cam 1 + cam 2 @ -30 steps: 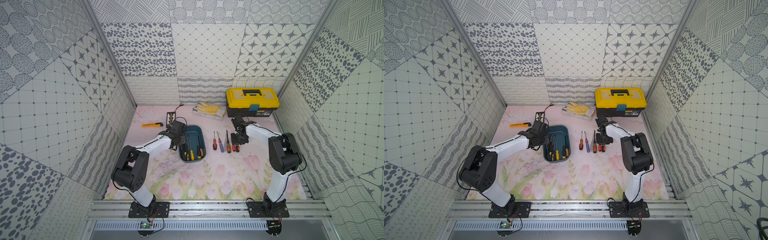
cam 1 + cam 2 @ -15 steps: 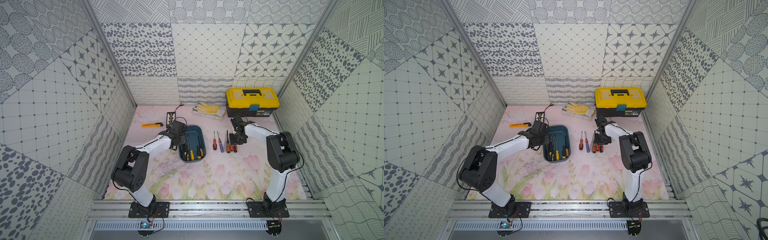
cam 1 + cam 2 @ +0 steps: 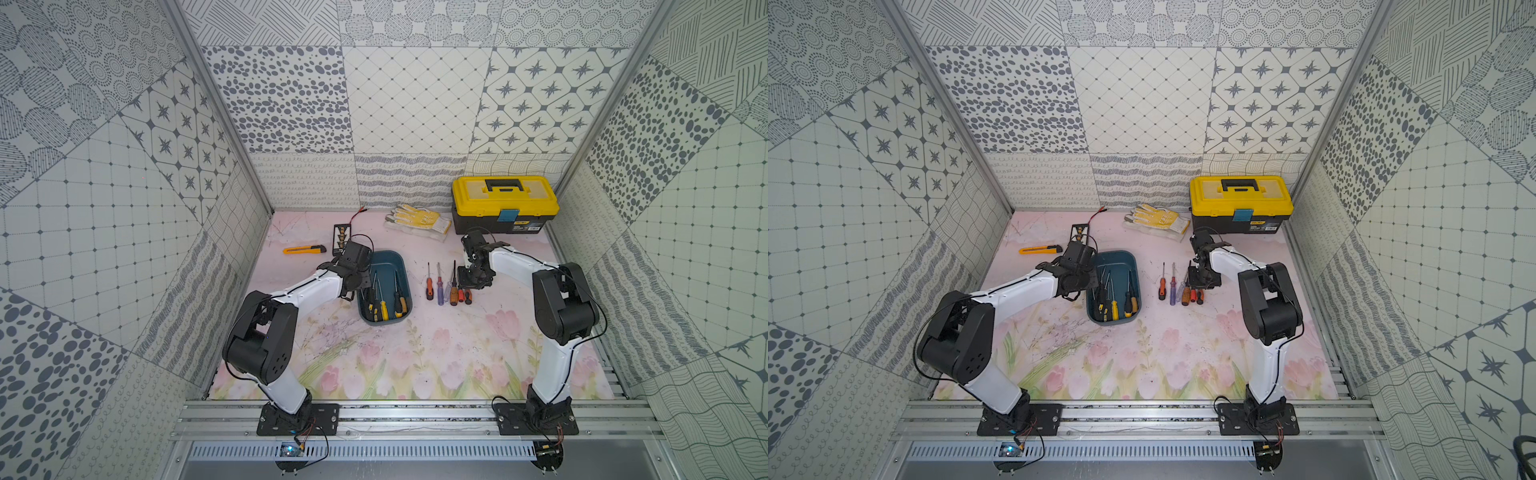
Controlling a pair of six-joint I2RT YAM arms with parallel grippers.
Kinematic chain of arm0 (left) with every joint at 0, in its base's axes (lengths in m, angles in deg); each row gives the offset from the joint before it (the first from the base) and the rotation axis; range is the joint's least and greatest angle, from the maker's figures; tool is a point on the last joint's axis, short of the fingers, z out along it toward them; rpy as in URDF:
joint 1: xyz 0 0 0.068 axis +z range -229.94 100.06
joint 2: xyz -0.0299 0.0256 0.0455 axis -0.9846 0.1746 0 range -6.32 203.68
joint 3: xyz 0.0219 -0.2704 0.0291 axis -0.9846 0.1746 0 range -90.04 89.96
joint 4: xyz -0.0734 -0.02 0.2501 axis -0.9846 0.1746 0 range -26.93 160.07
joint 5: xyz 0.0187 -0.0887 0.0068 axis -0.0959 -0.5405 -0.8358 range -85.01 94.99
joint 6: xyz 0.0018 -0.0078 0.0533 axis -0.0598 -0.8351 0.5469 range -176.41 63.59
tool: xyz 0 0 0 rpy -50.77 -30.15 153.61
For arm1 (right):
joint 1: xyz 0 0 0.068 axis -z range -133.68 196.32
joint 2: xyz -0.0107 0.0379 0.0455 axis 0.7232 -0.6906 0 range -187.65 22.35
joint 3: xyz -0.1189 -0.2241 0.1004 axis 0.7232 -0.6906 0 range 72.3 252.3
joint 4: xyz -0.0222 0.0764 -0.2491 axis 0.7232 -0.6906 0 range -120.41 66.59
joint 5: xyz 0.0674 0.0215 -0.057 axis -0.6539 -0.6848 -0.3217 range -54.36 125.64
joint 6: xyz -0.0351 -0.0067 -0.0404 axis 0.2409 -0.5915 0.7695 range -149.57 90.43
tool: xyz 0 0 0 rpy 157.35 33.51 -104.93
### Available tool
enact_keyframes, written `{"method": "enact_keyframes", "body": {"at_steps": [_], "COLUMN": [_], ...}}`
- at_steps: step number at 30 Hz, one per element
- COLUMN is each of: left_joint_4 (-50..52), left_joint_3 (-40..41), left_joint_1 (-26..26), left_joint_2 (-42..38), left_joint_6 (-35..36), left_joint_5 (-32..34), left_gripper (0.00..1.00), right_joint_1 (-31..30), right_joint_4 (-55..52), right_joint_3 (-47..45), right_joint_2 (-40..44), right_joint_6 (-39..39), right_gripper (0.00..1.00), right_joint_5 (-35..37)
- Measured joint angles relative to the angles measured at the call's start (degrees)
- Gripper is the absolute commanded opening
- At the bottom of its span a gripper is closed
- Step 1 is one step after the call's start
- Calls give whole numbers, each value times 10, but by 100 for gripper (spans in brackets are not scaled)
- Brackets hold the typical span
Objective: Take out the screwdriver from the storage box
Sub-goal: Place the screwdriver at the center of the board.
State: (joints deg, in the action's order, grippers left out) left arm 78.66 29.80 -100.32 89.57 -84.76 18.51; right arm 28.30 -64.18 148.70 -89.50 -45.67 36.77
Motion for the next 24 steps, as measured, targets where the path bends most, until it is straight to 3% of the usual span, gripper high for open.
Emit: {"method": "enact_keyframes", "body": {"at_steps": [4,7,11,24], "left_joint_4": [0,0,0,0], "left_joint_3": [0,0,0,0], "left_joint_1": [0,0,0,0], "left_joint_2": [0,0,0,0], "left_joint_6": [0,0,0,0], "left_joint_5": [0,0,0,0], "left_gripper": [0,0,0,0], "right_joint_1": [0,0,0,0], "right_joint_4": [2,2,2,4], "right_joint_3": [0,0,0,0], "right_joint_2": [-2,-3,-3,-2], "right_joint_6": [-2,-2,-5,-15], "right_gripper": [2,16,25,31], "right_joint_5": [0,0,3,9]}}
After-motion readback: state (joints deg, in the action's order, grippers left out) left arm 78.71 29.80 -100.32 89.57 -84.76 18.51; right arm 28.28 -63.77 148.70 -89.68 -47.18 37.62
